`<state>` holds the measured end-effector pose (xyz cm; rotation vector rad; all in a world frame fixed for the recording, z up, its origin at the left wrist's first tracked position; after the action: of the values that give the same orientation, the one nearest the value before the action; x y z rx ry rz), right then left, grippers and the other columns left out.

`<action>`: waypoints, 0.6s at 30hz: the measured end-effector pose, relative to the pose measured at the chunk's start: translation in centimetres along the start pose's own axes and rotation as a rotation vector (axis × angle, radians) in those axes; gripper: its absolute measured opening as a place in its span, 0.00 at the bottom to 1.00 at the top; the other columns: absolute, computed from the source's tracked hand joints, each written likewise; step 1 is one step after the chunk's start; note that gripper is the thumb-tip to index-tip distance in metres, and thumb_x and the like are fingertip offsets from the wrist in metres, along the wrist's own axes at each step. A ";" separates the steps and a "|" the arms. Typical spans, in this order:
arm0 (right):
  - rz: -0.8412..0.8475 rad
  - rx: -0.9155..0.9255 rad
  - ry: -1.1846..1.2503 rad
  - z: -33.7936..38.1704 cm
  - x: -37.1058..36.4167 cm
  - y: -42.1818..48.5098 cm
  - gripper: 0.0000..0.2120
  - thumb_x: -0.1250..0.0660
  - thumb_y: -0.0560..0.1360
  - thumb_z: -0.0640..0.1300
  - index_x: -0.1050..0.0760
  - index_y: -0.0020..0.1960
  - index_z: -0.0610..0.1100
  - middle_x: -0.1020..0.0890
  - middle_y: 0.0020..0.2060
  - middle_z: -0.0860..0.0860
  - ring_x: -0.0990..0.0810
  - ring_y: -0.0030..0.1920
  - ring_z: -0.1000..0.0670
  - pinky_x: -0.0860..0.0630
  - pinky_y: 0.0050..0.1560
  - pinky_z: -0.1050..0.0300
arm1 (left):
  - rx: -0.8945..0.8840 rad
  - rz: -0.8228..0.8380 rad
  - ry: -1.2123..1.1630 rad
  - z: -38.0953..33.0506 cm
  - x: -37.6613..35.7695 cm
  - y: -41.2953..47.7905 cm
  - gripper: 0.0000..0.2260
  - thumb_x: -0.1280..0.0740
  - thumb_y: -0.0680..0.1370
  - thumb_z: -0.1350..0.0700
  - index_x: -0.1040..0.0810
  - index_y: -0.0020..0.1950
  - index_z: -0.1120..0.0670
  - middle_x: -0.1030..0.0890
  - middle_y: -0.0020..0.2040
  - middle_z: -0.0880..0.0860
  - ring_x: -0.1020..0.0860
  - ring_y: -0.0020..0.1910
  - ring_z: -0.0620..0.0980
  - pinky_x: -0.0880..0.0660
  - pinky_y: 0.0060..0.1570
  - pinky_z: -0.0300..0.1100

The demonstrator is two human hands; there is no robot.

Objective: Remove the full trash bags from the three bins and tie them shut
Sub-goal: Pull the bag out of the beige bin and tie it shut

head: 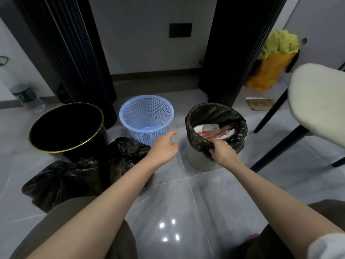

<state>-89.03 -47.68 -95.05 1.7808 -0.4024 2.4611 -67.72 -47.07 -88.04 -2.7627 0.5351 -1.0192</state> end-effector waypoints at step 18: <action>0.169 0.211 -0.008 0.9 -3.1 -5.8 0.12 0.35 0.76 0.47 0.25 0.59 0.52 0.19 0.55 0.47 0.22 0.58 0.42 0.25 0.55 0.48 | 0.350 0.121 -0.203 6.6 -8.2 -2.5 0.22 0.42 0.79 0.58 0.39 0.74 0.55 0.27 0.66 0.60 0.25 0.59 0.57 0.25 0.51 0.45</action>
<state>-85.95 -42.04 -96.79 1.9071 -0.3162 2.7035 -68.52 -41.52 -97.27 -2.4527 0.4394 -0.7157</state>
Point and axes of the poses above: each hand's wrist, its own y-axis towards the middle knuckle, its own x-axis out of the back of the hand, z = x × y, the point moved 9 cm from there along y, towards the middle knuckle
